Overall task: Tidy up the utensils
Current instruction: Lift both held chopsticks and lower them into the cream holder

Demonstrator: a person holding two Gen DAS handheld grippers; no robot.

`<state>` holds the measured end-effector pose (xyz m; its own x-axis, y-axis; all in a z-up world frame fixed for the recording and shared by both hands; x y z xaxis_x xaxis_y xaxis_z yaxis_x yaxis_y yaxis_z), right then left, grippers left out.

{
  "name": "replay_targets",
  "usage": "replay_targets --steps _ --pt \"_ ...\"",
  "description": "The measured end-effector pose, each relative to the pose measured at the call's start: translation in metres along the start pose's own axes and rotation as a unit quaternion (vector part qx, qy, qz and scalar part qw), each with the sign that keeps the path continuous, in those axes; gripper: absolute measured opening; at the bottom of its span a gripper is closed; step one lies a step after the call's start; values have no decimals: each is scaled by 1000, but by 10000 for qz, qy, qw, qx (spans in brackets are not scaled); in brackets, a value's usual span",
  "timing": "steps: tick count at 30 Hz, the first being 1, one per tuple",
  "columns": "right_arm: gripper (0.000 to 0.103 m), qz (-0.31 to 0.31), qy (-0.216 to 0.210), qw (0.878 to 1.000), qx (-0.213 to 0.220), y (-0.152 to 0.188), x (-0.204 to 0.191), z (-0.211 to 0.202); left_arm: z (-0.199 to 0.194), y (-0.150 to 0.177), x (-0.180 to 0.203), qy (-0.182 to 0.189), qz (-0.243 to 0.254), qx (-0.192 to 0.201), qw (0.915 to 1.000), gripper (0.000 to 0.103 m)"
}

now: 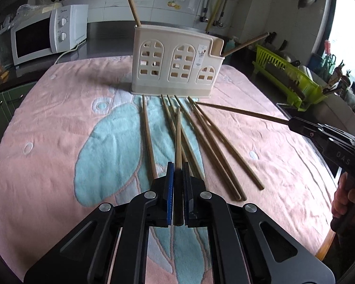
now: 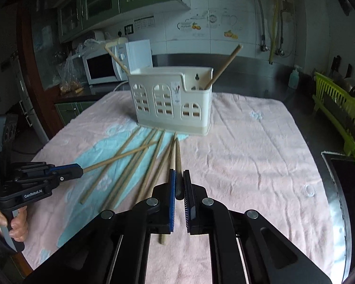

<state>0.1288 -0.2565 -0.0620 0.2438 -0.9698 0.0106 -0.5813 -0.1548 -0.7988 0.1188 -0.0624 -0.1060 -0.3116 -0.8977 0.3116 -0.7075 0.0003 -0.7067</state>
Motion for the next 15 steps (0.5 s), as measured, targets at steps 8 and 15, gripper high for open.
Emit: replay_targets --steps 8,15 --pt "7 176 -207 9987 425 -62 9 -10 -23 -53 0 67 199 535 9983 5" --pt "6 193 -379 9977 520 -101 15 -14 -30 -89 -2 143 286 737 9968 5"
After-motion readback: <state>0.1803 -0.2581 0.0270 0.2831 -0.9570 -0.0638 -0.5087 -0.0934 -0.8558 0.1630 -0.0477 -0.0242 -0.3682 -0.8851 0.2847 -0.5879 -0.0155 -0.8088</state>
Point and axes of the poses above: each gripper's, at about its wrist camera, not at the fingertips, and z roughly the way its jaws point, x to its right, y to its underside, the point moved 6 cm from there along z, roughly the way its jaws point, and after that the axes turned 8 degrees about y, right-handed, at the moved point
